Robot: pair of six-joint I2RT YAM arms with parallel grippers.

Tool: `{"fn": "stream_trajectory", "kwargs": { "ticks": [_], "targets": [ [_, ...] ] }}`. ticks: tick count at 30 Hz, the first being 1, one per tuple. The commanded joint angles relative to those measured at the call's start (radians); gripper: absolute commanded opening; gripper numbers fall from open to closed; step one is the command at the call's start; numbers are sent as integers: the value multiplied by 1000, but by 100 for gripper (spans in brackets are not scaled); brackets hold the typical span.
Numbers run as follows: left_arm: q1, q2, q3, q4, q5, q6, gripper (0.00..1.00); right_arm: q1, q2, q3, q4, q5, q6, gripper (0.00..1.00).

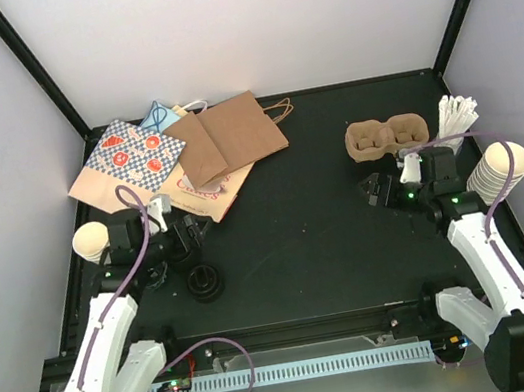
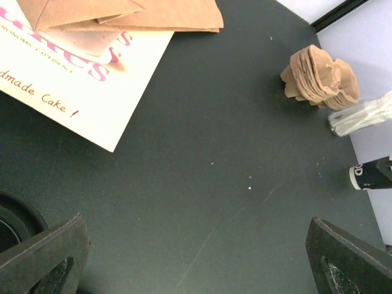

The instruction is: Pack the takeout coffee

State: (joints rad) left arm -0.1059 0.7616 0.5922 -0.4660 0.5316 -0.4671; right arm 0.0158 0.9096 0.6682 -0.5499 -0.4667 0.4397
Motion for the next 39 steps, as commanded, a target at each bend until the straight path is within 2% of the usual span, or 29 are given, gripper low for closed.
{"fn": "stream_trajectory", "kwargs": {
  "ticks": [1, 5, 12, 19, 26, 32, 39],
  "targets": [
    [3, 66, 21, 32, 20, 12, 99, 4, 20, -41, 96, -55, -23, 100],
    [2, 142, 59, 19, -7, 24, 99, 3, 38, -71, 141, -80, -20, 100],
    [2, 270, 139, 19, -139, 67, 99, 3, 63, -81, 144, -91, -43, 100],
    [2, 466, 260, 11, -256, 75, 99, 3, 51, -87, 147, -127, -44, 100],
    [-1, 567, 254, 68, -181, 14, 99, 4, 30, -89, 144, -133, -43, 100],
    [10, 618, 274, 57, -286, -59, 99, 4, 23, -88, 152, -136, -44, 100],
    [70, 658, 283, 102, -282, -107, 99, 3, 18, -87, 159, -145, -42, 100]
  ]
}}
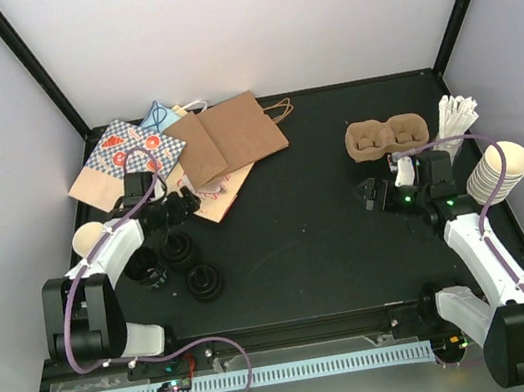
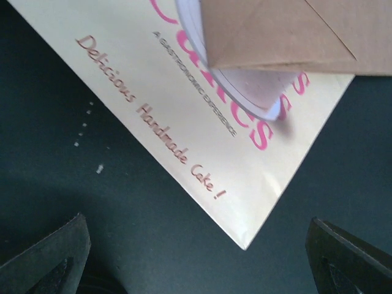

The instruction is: Pack the takeout coffee

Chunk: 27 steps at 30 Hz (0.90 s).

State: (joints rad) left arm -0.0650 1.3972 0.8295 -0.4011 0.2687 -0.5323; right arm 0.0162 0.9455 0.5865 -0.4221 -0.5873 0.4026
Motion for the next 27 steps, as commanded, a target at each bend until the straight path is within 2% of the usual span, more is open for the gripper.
{"fn": "stream_trajectory", "kwargs": {
  "ticks": [1, 10, 15, 18, 22, 27],
  "targets": [
    [37, 30, 54, 39, -13, -39, 99, 4, -19, -4, 32, -27, -5, 100],
    [56, 91, 127, 8, 5, -53, 99, 3, -18, -4, 38, -33, -4, 100],
    [41, 63, 129, 3, 32, -89, 98, 3, -12, -1, 40, -35, -2, 100],
    [-15, 13, 117, -10, 6, -129, 98, 4, -12, 1, 44, -38, -2, 100],
    [-107, -58, 85, -26, -45, -267, 97, 2, -14, 2, 50, -41, 4, 100],
    [-286, -154, 52, -21, -177, -432, 97, 3, -15, 5, 52, -42, 7, 100]
  ]
}}
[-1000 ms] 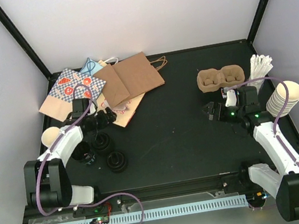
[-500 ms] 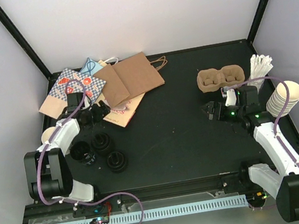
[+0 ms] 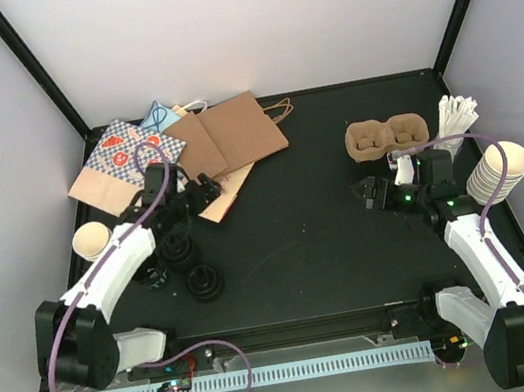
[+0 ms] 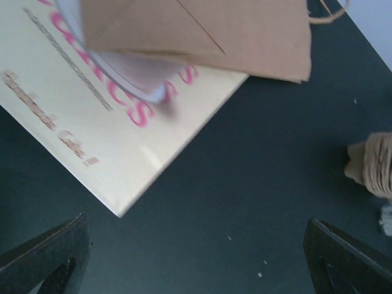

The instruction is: Pack the takeout coffee

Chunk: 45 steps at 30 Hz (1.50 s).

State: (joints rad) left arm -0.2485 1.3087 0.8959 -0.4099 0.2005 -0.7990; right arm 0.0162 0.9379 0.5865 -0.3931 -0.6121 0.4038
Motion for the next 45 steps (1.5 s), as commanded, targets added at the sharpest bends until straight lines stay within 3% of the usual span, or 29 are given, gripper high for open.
{"fn": "stream_trajectory", "kwargs": {
  "ticks": [1, 8, 13, 45],
  "targets": [
    [-128, -73, -14, -19, -129, -198, 97, 2, -8, 6, 22, -17, 6, 100],
    [-219, -101, -64, -54, -194, -481, 97, 4, -22, 1, 17, -14, 6, 100],
    [-256, -96, -89, -65, -266, -595, 96, 3, -35, 2, 4, -13, 1, 100],
    [-256, 173, -77, 35, -332, -633, 96, 3, -59, 7, -15, -9, -6, 100]
  ]
}}
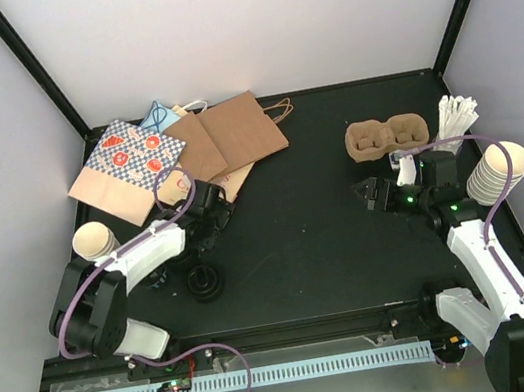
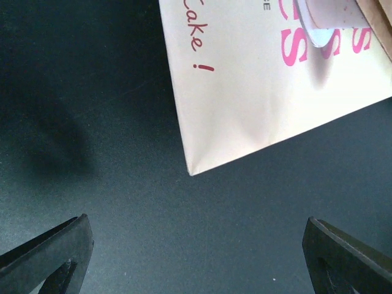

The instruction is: Pack the takeout coffee

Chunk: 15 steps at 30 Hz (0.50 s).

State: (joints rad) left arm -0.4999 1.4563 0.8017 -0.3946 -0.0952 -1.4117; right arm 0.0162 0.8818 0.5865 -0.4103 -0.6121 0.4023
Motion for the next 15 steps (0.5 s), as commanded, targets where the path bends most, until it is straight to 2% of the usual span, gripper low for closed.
{"fn": "stream_trajectory", "kwargs": {
  "ticks": [1, 11, 15],
  "targets": [
    [-5, 30, 20, 17, -38, -23, 96, 3, -3, 7, 2, -9, -4, 100],
    [13, 98, 63, 57, -58, -18, 94, 4, -4, 8, 1, -10, -6, 100],
    [25, 142, 91, 67, -70, -15, 90, 4, -3, 9, 1, -11, -7, 100]
  ]
}}
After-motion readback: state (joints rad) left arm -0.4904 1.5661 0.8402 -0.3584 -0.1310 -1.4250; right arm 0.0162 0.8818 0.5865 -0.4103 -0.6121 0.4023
